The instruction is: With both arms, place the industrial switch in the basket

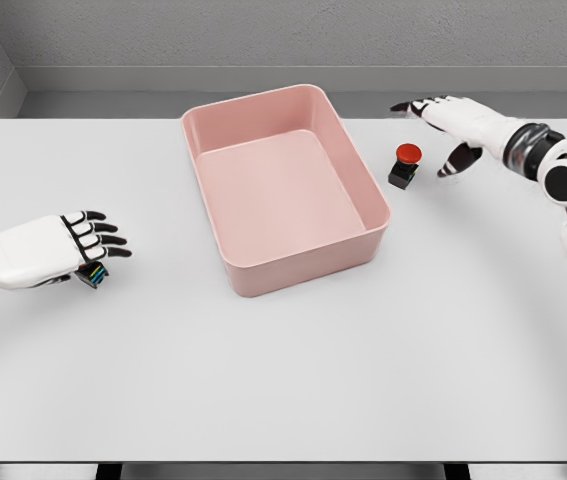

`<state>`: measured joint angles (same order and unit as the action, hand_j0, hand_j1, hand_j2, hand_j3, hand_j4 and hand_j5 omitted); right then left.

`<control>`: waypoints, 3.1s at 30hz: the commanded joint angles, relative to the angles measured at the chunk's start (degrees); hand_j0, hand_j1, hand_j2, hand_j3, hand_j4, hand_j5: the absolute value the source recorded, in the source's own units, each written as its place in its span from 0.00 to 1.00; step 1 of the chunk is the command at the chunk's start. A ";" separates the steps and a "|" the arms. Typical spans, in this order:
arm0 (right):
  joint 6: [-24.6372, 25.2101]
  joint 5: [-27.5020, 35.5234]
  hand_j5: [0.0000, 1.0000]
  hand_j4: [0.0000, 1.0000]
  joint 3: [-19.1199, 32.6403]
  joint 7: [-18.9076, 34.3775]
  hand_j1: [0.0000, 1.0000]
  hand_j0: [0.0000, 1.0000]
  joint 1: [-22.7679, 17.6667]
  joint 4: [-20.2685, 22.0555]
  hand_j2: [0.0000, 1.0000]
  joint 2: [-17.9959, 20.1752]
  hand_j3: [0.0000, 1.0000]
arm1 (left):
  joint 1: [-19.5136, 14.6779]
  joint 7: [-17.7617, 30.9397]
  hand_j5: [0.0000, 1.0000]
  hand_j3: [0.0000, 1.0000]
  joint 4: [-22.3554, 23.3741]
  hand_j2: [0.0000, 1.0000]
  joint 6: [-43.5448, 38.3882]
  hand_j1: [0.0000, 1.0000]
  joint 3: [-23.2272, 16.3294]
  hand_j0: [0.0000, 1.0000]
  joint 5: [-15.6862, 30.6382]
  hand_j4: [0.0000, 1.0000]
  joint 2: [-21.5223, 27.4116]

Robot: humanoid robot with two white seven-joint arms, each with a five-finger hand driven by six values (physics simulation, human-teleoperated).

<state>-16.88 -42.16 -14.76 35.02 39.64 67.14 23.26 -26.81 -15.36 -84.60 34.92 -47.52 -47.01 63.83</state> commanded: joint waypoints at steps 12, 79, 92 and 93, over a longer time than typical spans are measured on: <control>-0.43 0.15 1.00 1.00 -0.44 -0.02 1.00 1.00 2.37 -7.20 1.00 -4.01 1.00 | -0.09 4.72 0.44 0.44 -0.21 0.44 0.08 0.44 0.15 0.44 0.34 0.44 0.15; -0.87 -0.20 0.47 0.47 -2.55 -0.02 0.47 0.47 4.04 -11.86 0.47 -3.57 0.47 | -10.46 4.63 0.21 0.21 -5.66 0.21 0.08 0.21 10.08 0.21 -10.21 0.21 -30.52; -0.96 0.50 0.47 0.47 -2.11 -0.02 0.47 0.47 7.03 -10.98 0.47 -3.13 0.47 | -12.13 4.63 0.27 0.27 -2.50 0.27 0.08 0.27 5.16 0.27 -13.72 0.27 -33.25; -0.87 0.50 0.47 0.47 -2.11 -0.02 0.47 0.47 7.12 -10.19 0.47 -3.04 0.47 | -12.13 4.63 0.30 0.30 -2.50 0.30 0.08 0.30 5.16 0.30 -13.72 0.30 -33.25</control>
<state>-17.90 -42.02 -16.98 35.00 46.76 56.41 20.12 -38.94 -10.64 -87.14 34.94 -42.32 -61.01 30.65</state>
